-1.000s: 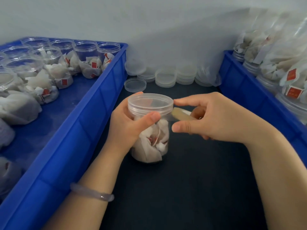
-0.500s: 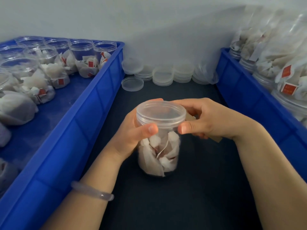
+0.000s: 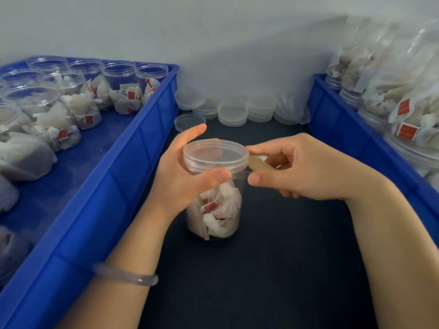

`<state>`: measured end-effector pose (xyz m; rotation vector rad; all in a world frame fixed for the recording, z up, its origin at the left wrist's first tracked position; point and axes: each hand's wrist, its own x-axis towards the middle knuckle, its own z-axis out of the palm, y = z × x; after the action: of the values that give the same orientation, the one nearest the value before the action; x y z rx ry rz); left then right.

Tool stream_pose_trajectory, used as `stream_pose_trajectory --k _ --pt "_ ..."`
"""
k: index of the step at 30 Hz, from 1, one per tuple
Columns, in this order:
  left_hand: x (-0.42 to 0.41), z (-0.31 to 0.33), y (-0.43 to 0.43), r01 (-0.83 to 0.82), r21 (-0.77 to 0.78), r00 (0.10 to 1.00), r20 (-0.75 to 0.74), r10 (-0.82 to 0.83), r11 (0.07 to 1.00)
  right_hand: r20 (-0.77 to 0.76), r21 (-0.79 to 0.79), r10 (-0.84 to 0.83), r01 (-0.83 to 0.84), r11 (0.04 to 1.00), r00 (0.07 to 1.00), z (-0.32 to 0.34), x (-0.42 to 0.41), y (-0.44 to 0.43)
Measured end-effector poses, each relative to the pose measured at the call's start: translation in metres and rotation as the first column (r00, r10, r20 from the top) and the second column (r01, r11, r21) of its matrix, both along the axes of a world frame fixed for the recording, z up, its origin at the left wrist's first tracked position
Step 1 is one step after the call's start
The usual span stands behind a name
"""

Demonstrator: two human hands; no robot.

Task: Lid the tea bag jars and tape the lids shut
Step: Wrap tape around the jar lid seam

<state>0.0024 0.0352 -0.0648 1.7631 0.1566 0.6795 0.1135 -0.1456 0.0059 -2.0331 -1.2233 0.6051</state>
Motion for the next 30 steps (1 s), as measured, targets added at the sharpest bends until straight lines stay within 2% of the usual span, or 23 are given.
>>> stream_pose_trajectory --k 4,7,11,14,16,18,20,22,24,27,30 --pt "0.0 -0.005 0.0 0.085 -0.109 0.996 0.012 -0.084 0.99 0.006 0.029 -0.066 0.066 0.997 0.998 -0.006 0.001 0.006" --pt "0.0 -0.007 0.003 0.152 -0.187 0.988 0.034 -0.149 0.971 -0.081 0.051 -0.084 0.088 0.995 0.993 -0.015 -0.001 0.014" --pt "-0.002 -0.002 0.006 0.252 -0.11 0.967 0.003 -0.254 0.961 -0.18 0.091 -0.014 0.031 0.995 0.984 -0.02 0.0 0.017" --pt "-0.003 0.011 0.004 0.268 0.037 0.958 -0.115 -0.262 0.963 -0.167 0.078 -0.027 0.041 0.996 0.986 -0.017 0.005 0.009" --pt "-0.004 0.026 0.006 0.26 0.222 0.951 -0.228 -0.209 0.94 -0.116 0.068 -0.049 0.057 0.996 0.992 -0.014 0.007 0.005" --pt "-0.005 0.045 0.006 0.289 0.399 0.919 -0.371 -0.135 0.87 -0.062 0.067 -0.065 0.069 0.995 0.996 -0.012 0.006 0.005" --pt "-0.002 0.065 0.0 0.346 0.515 0.839 -0.544 -0.013 0.785 -0.017 0.067 -0.04 0.041 0.997 0.999 -0.013 0.006 0.008" --pt "0.009 0.075 -0.016 0.368 0.612 0.746 -0.644 0.171 0.7 0.039 0.013 -0.002 0.001 1.0 0.999 -0.012 0.003 0.01" --pt "0.02 0.077 -0.033 0.338 0.672 0.707 -0.643 0.293 0.66 0.13 -0.068 -0.014 0.023 0.997 0.991 -0.01 0.0 0.009" --pt "0.033 0.079 -0.041 0.324 0.68 0.706 -0.637 0.311 0.658 0.288 -0.075 -0.096 0.123 0.99 0.953 -0.013 -0.005 0.011" --pt "0.044 0.08 -0.043 0.35 0.693 0.674 -0.654 0.345 0.63 0.374 -0.114 -0.131 0.186 0.976 0.918 -0.023 -0.013 0.019"
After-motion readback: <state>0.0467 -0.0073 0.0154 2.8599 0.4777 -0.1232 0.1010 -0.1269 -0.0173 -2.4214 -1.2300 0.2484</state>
